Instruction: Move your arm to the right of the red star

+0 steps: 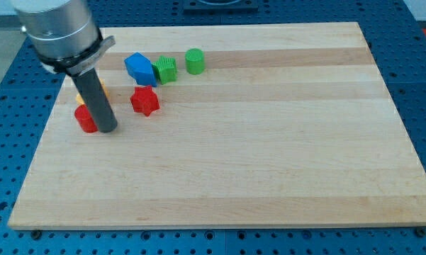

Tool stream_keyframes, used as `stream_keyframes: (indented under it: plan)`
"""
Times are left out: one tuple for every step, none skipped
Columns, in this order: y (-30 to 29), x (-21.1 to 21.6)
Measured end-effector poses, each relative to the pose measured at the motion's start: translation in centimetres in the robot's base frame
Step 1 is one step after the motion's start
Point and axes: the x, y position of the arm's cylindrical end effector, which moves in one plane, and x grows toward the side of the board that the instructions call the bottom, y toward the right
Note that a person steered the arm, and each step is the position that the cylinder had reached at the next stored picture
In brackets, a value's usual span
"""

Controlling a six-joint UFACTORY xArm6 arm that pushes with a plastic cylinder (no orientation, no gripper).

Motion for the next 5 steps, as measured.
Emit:
stream_keyframes:
  plan:
    - [2.4, 0.2]
    - [5.8, 0.2]
    - [6.7, 0.2]
    - [3.1, 0.2]
    - [-0.6, 0.1]
